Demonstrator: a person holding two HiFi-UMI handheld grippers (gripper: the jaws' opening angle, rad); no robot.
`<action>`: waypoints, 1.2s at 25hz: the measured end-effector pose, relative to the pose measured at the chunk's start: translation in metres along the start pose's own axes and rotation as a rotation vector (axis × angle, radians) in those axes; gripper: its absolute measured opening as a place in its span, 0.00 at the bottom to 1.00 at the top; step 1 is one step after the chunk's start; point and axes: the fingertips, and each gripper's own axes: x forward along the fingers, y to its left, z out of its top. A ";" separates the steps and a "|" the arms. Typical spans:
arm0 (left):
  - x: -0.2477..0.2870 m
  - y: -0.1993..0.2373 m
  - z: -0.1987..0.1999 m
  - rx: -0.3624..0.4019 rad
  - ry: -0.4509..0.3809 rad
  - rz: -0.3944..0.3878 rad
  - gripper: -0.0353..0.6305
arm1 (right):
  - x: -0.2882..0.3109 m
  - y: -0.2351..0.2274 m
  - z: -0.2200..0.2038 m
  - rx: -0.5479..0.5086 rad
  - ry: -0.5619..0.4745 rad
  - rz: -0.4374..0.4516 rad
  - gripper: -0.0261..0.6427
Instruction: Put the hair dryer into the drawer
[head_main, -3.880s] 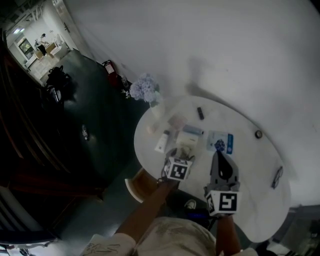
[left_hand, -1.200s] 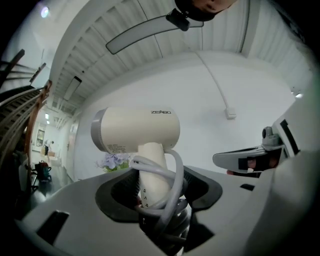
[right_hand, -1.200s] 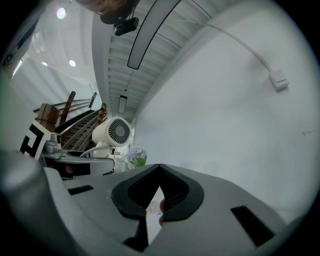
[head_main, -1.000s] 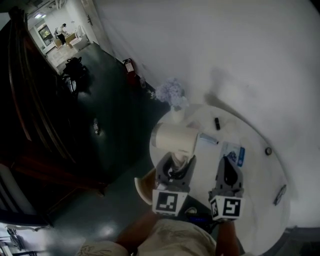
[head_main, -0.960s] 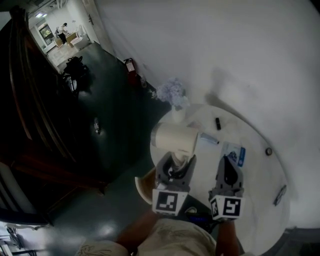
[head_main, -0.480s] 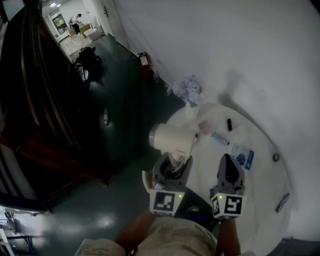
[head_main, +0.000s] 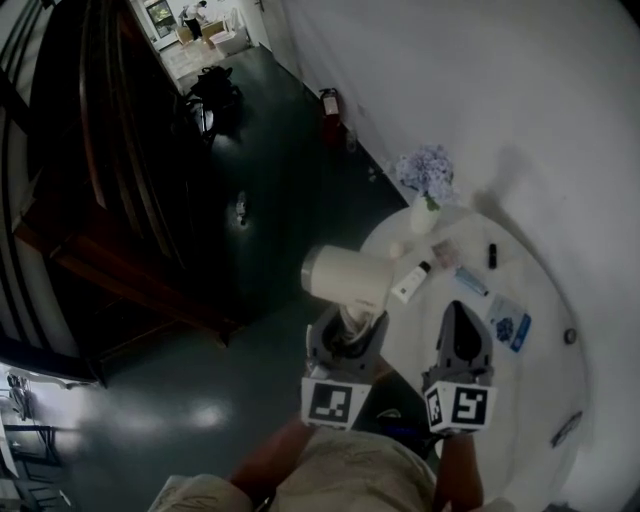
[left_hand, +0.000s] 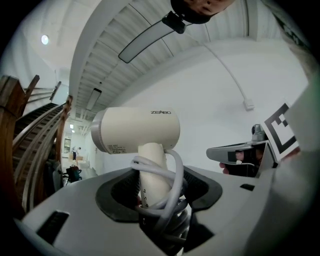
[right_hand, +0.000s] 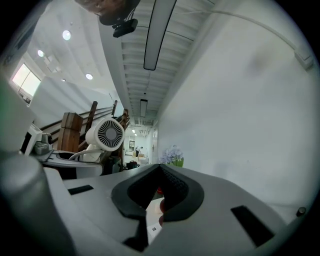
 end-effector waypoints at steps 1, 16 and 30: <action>-0.003 0.004 -0.001 0.010 0.003 0.007 0.42 | 0.002 0.004 0.001 -0.001 -0.001 0.012 0.04; -0.034 0.020 -0.104 0.060 0.299 0.004 0.42 | 0.011 0.026 -0.006 -0.007 0.018 0.073 0.04; -0.076 0.013 -0.213 0.136 0.618 -0.122 0.42 | 0.005 0.023 -0.015 0.010 0.045 0.050 0.04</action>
